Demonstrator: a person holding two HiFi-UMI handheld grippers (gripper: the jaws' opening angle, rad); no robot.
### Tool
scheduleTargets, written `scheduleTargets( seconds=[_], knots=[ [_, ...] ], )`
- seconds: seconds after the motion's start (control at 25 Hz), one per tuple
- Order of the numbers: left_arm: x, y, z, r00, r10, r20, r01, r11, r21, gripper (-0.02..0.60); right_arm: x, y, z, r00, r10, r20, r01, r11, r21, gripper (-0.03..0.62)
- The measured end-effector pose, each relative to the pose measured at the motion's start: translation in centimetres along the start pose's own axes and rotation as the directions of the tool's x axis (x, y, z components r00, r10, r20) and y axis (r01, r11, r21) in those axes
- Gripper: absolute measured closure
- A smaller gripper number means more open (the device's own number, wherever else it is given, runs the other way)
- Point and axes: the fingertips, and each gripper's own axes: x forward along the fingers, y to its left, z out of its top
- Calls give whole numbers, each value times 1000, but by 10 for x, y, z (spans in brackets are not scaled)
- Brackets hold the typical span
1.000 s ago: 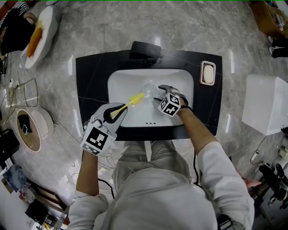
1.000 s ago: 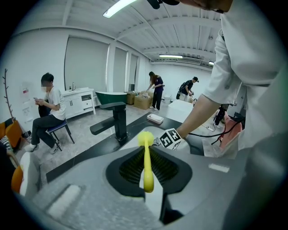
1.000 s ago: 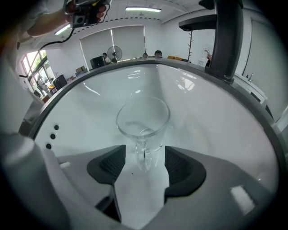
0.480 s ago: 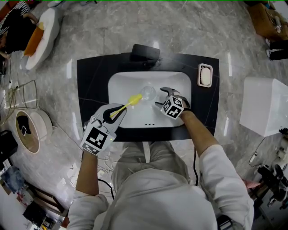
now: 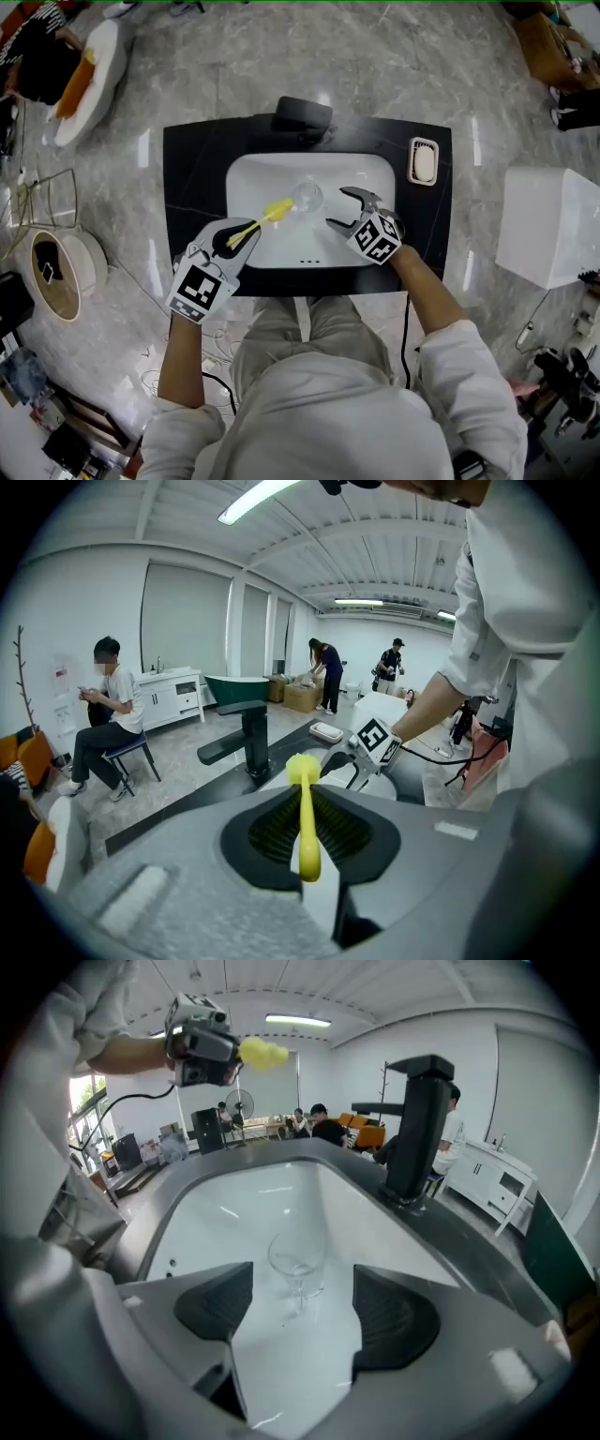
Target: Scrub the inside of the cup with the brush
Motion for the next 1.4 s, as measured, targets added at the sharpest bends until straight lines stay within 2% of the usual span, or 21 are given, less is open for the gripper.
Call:
scheduleTargets(
  seconds=[0.16,0.4,0.84,1.12,1.28,1.4],
  knots=[
    [-5,0,4,1000,4,7,-4,1000,-1,543,-51,0,31,993,-48,109,48,999,6,266],
    [-9,-2,11,1000,12,20,-12,1000,-2,543,-127,2,78,962,-115,247,121,993,-12,269],
    [-29,-7,33,996,35,83,-34,999,-15,542,-205,11,134,907,-211,363,223,975,9,317],
    [-46,-9,43,993,53,108,-51,999,-16,541,-228,6,151,870,-288,401,296,954,42,447],
    [-52,-13,43,992,62,114,-59,998,-26,541,-236,6,152,848,-322,421,328,943,62,565],
    [-56,-15,45,991,70,115,-66,997,-35,541,-238,8,148,847,-330,417,330,941,74,591]
  ],
)
